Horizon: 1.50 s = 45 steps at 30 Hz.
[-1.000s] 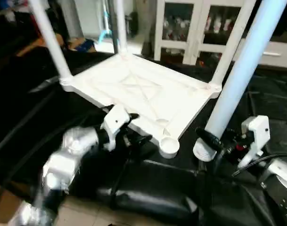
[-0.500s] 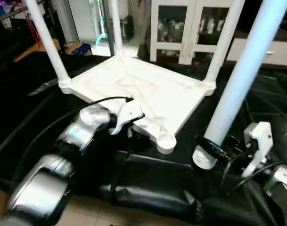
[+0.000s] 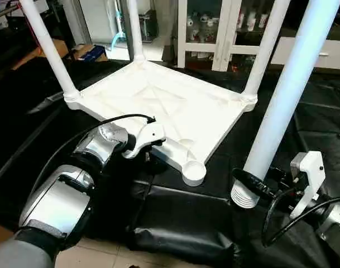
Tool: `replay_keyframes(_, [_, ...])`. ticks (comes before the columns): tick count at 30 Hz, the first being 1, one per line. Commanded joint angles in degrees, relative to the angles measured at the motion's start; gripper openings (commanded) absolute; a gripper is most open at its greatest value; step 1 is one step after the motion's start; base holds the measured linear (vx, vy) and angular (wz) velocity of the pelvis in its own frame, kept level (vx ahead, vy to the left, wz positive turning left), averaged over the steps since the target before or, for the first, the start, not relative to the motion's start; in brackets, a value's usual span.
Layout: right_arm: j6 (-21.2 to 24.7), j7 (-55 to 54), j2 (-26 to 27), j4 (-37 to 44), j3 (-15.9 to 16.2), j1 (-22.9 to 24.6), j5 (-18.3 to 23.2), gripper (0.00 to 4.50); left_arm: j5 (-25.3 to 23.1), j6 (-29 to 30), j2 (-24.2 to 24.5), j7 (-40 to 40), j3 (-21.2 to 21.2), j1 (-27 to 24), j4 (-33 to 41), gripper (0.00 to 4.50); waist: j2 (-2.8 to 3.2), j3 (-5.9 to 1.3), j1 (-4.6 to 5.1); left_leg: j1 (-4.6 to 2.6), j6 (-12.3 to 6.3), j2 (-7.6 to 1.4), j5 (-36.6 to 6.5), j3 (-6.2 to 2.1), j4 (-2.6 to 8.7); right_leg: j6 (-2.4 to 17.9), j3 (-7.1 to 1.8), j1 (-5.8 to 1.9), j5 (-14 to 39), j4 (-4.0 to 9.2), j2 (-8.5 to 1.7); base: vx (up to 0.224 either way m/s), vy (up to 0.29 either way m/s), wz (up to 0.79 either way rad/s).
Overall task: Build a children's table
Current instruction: Move to table
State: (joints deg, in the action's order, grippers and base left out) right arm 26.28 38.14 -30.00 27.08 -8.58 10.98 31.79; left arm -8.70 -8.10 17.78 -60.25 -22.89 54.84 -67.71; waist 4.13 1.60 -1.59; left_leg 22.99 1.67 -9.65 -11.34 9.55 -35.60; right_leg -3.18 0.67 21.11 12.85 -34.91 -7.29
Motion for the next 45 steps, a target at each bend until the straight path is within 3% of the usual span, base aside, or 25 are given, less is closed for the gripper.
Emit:
replay_keyframes(1, [-0.2,0.5,-0.7,1.9,-0.6,-0.4,0.4,1.85,-0.7,-1.1,0.4,-3.1,0.1,0.6,-1.3,3.60,-0.95,-3.09,-0.05,-1.68,-4.52,-2.32,-10.6,-0.56,5.03,17.3,-0.06,-1.82,-2.1,3.52,-0.73,0.000,0.000,0.00])
replay_keyframes(10, [-0.6,0.4,-0.8,1.2,-0.5,-0.8,0.1,1.85,-5.5,-2.1,0.8,-2.3,-3.3,0.6,-1.4,2.91,-0.94,-3.15,-0.27,-1.57,-5.31,-2.40,-8.7,-0.45,4.87,16.9,-0.03,-1.79,-4.9,3.37,-0.82,0.000,0.000,0.00])
replay_keyframes(17, [-0.8,0.1,-0.6,1.3,-0.1,-0.7,-0.3,1.85,-10.0,4.2,1.7,-1.0,-6.0,-0.3,-0.3,2.39,-0.87,-2.78,0.08,-1.46,-3.51,-2.45,-12.2,-0.51,5.40,16.4,-0.06,-1.79,0.3,3.79,-0.87,0.000,0.000,0.00])
replay_keyframes(18, [-0.8,0.0,-0.6,1.3,0.0,-0.6,-0.3,1.85,-10.4,6.0,1.8,-0.6,-6.1,-1.0,0.3,2.36,-0.64,-2.80,0.13,-1.54,-3.17,-2.45,-12.6,-0.56,5.46,16.3,-0.07,-1.74,0.7,3.84,-0.85,0.000,0.000,0.00])
replay_keyframes(20, [-0.8,-0.1,-0.5,1.4,0.0,-0.5,-0.3,1.85,-9.8,9.0,1.7,0.3,-5.3,-2.1,1.0,2.16,-0.79,-2.71,0.41,-1.51,-2.84,-2.45,-13.3,-0.54,5.58,16.2,-0.06,-1.76,1.2,3.95,-0.80,0.000,0.000,0.00])
replay_keyframes(23, [-0.8,-0.2,-0.4,1.5,0.0,-0.5,-0.3,1.85,-8.0,13.0,1.5,1.3,-3.2,-3.5,2.4,1.97,-0.82,-2.45,0.87,-1.53,-2.36,-2.38,-15.7,-0.51,5.84,15.7,-0.13,-1.71,5.7,4.40,-0.88,0.000,0.000,0.00])
replay_keyframes(24, [-0.8,-0.2,-0.4,1.5,0.0,-0.5,-0.3,1.85,-8.0,13.0,1.5,1.3,-3.2,-3.5,2.4,1.97,-0.81,-2.41,1.17,-1.46,-2.13,-2.34,-16.4,-0.57,5.98,15.1,-0.12,-1.67,7.7,4.58,-0.82,0.000,0.000,0.00])
replay_keyframes(26, [-0.8,-0.3,-0.3,1.6,0.1,-0.3,-0.3,1.85,-6.5,18.7,1.8,1.7,-1.3,-5.3,5.3,1.85,-0.90,-2.30,1.55,-1.27,-1.85,-2.23,-17.1,-0.65,6.12,14.3,-0.08,-1.68,9.5,4.76,-0.79,0.000,0.000,0.00])
replay_keyframes(28, [-0.8,-0.3,-0.3,1.6,0.1,-0.3,-0.3,1.85,-6.5,18.9,1.8,1.7,-1.2,-5.3,5.4,1.84,-0.89,-2.17,1.96,-1.23,-1.86,-2.08,-18.1,-0.62,6.20,13.3,-0.12,-1.57,12.8,5.14,-0.89,0.000,0.000,0.00])
replay_keyframes(31, [-0.9,-0.2,-0.2,1.7,0.2,-0.1,-0.3,1.85,-4.9,32.0,3.6,2.5,2.1,-11.1,16.4,1.80,-0.89,-1.99,2.52,-0.86,-1.56,-1.94,-18.2,-0.83,6.53,11.7,0.01,-1.64,18.0,5.43,-0.98,0.000,0.000,0.00])
replay_keyframes(32, [-0.9,-0.2,-0.2,1.7,0.2,-0.1,-0.3,1.85,-4.9,32.0,3.6,2.5,2.1,-11.1,16.4,1.80,-0.81,-2.08,2.82,-0.51,-1.59,-1.88,-16.9,-1.01,6.63,11.0,0.13,-1.87,18.5,5.49,-1.00,0.000,0.000,0.00])
replay_keyframes(34, [-1.0,-0.2,-0.1,1.4,0.5,-0.3,-0.5,1.85,-5.2,39.2,4.8,3.8,3.8,-15.0,24.6,1.78,-0.79,-2.25,3.14,-0.68,-1.64,-1.94,-16.0,-1.11,6.69,11.0,0.16,-1.78,16.2,5.36,-0.74,0.000,0.000,0.00])
replay_keyframes(38, [-1.0,-0.2,0.0,1.3,0.8,-0.7,-0.5,1.85,-5.4,44.4,5.4,5.3,5.4,-17.7,29.9,1.72,-0.68,-2.21,4.38,-0.87,-2.41,-1.59,-16.6,-0.95,6.55,11.7,0.25,-1.51,16.2,5.83,-0.41,0.000,0.000,0.00])
replay_keyframes(39, [-1.0,-0.2,0.1,1.2,0.9,-0.8,-0.6,1.85,-5.2,46.5,5.4,5.5,6.0,-18.6,31.8,1.72,-0.88,-2.25,4.45,-0.92,-2.43,-1.61,-16.7,-0.89,6.50,11.6,0.21,-1.46,16.4,5.85,-0.37,0.000,0.000,0.00])
replay_keyframes(41, [-1.1,-0.1,0.1,1.0,1.1,-0.8,-0.6,1.85,-5.0,49.4,5.4,5.5,6.7,-20.0,35.2,1.67,-0.76,-2.46,4.62,-0.94,-2.82,-1.87,-15.0,-0.99,6.56,12.5,0.17,-1.66,13.5,5.52,-0.40,0.000,0.000,0.00])
replay_keyframes(42, [-1.1,0.0,0.1,0.8,1.2,-0.9,-0.6,1.85,-4.6,53.6,5.6,4.8,7.5,-22.3,40.9,1.64,-0.63,-2.46,4.75,-0.96,-3.57,-1.77,-13.9,-0.91,6.46,13.0,0.29,-1.59,11.4,5.56,-0.25,0.000,0.000,0.00])
replay_keyframes(43, [-1.1,0.0,0.1,0.8,1.2,-0.9,-0.6,1.85,-4.6,53.6,5.6,4.8,7.5,-22.3,40.9,1.64,-0.68,-2.67,4.85,-1.03,-3.84,-1.87,-12.8,-0.86,6.38,13.5,0.28,-1.80,9.2,5.30,-0.27,0.000,0.000,0.00])
replay_keyframes(44, [-1.1,0.0,0.1,0.8,1.2,-0.9,-0.6,1.85,-4.6,53.6,5.6,4.8,7.5,-22.3,40.9,1.58,-0.55,-2.64,4.81,-0.99,-5.04,-1.81,-10.7,-0.79,6.19,14.3,0.36,-1.72,6.3,5.28,-0.22,0.000,0.000,0.00])
replay_keyframes(45, [-1.1,0.0,0.2,0.8,1.3,-1.0,-0.6,1.85,-4.4,57.2,6.2,4.2,7.5,-24.6,46.5,1.53,-0.69,-2.75,4.76,-1.14,-5.82,-1.93,-9.7,-0.66,6.07,15.1,0.39,-1.81,4.5,5.16,-0.22,0.000,0.000,0.00])
